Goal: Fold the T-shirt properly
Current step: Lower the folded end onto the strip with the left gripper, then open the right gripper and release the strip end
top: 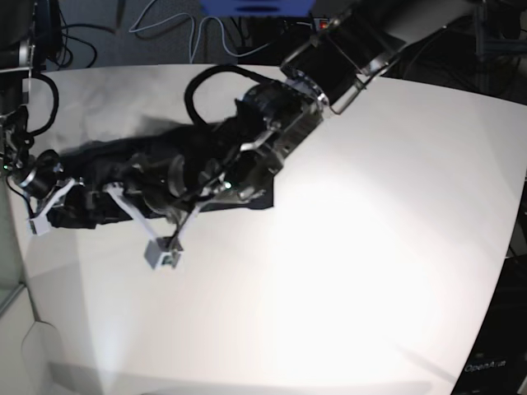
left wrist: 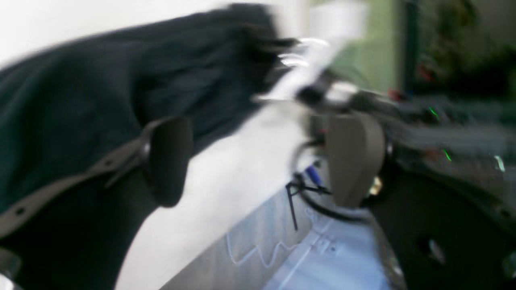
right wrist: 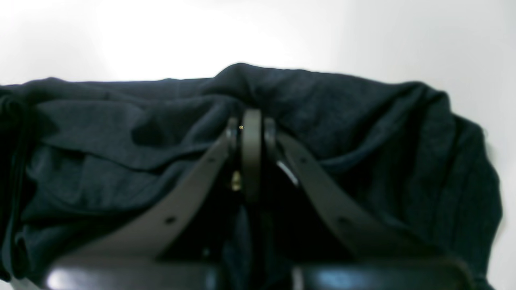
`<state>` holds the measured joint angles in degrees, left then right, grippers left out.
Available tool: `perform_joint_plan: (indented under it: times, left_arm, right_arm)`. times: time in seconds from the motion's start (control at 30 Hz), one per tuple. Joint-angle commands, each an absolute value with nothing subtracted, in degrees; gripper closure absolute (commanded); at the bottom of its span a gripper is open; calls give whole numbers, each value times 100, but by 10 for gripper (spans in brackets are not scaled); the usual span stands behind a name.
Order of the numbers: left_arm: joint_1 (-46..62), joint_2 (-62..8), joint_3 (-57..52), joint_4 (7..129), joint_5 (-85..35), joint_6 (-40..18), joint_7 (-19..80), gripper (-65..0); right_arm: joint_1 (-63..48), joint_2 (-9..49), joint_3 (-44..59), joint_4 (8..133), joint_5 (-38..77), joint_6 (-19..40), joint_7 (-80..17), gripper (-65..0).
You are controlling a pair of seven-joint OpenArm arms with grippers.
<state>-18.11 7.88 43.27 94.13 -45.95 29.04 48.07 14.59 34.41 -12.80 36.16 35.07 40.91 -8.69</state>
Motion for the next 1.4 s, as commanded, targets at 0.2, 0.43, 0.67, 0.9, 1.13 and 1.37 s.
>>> perform_joint_plan:
  times: [0.2,0.43,0.67,0.9,1.13,1.37]
  left_arm:
    - [-1719,409,4127,9657,-4602,2914,4435,-504]
    - [-1314,-207,4110,9560,-4593,2905,4374,-457]
    - [-725,-523,3644,9534,-4593,2905,4365,-62]
    - [-541,-532,3020,9420,-4558,2870,4374,-14]
    - [-734,-497,3064,8585,-4567,2862,4022,-14]
    - [-769,-523,3064,8163,-4558,2853,3864,-14]
  right_arm:
    - [1341,3398,-1411,3538,2853,4000,-1745,0]
    - [1341,3398,-1411,3538,2853,4000,-1745,0]
    - [1341,3398,-1411,3538,2853,4000,-1745,0]
    - [1341,3398,-1411,3538,2853,4000,-1745,0]
    - [1341,3415,-1402,3538,2853,4000,-1745,0]
    - [1376,3433,-1393,3547,2853,4000,-1745,0]
